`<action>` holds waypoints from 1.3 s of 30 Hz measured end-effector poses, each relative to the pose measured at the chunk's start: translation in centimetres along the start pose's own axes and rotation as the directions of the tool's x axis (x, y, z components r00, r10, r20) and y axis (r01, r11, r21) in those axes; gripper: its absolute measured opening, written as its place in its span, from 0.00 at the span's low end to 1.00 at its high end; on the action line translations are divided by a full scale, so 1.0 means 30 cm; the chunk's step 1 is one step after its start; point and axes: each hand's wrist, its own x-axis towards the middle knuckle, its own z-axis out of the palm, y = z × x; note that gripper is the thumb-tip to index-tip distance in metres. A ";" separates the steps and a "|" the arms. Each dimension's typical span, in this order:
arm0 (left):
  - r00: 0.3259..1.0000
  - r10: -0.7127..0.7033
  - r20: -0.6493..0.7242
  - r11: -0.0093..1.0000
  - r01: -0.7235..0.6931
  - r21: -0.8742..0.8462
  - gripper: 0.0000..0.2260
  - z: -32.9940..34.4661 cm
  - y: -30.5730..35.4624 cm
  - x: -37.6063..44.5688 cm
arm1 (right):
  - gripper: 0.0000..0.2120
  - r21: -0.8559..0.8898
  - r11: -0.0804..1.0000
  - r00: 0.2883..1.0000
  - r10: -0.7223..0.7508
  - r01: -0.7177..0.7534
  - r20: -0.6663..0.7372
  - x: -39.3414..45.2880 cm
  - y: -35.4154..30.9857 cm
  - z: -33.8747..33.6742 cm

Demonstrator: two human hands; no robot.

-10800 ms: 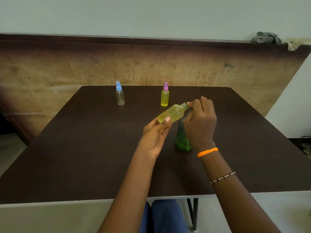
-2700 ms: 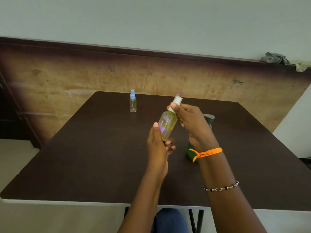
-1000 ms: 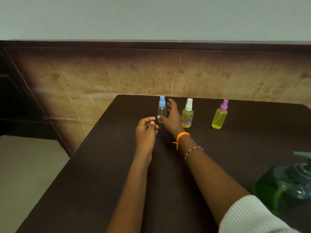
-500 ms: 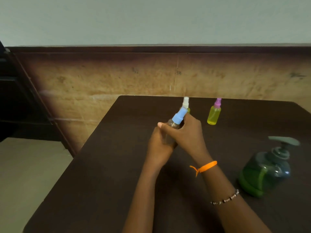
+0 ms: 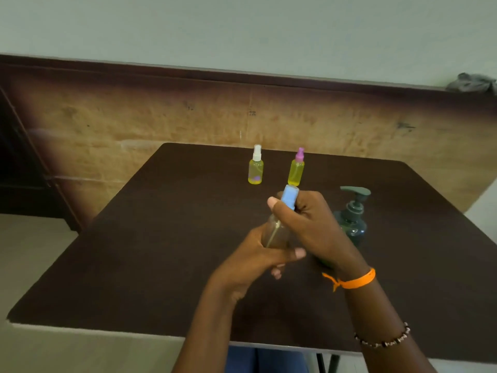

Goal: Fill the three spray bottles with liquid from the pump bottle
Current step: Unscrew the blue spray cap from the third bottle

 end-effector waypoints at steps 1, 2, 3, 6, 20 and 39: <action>0.999 0.000 0.034 1.000 0.000 -0.022 0.08 0.006 0.002 -0.006 | 0.22 0.027 0.999 0.998 -0.023 0.022 0.060 -0.008 -0.002 -0.022; 1.000 0.001 0.029 0.999 0.000 -0.041 0.10 0.008 0.003 -0.007 | 0.19 0.044 0.998 0.994 -0.045 0.041 0.097 -0.012 -0.005 -0.042; 1.000 -0.003 0.006 0.998 0.004 -0.065 0.14 0.013 0.003 -0.005 | 0.16 0.058 0.997 0.992 -0.059 0.053 0.108 -0.015 -0.002 -0.062; 0.998 -0.021 -0.060 0.995 0.016 -0.095 0.20 0.023 0.003 0.003 | 0.14 0.094 0.995 0.996 -0.038 0.030 0.082 -0.021 0.015 -0.116; 0.991 0.052 -0.125 0.992 -0.065 -0.108 0.32 0.065 -0.023 0.022 | 0.21 0.683 0.719 0.991 0.116 -0.126 0.061 -0.087 -0.019 -0.067; 0.961 0.108 -0.256 0.960 -0.168 -0.226 0.11 0.082 -0.019 0.049 | 0.21 0.627 0.777 0.970 0.191 -0.055 -0.151 -0.054 -0.015 -0.081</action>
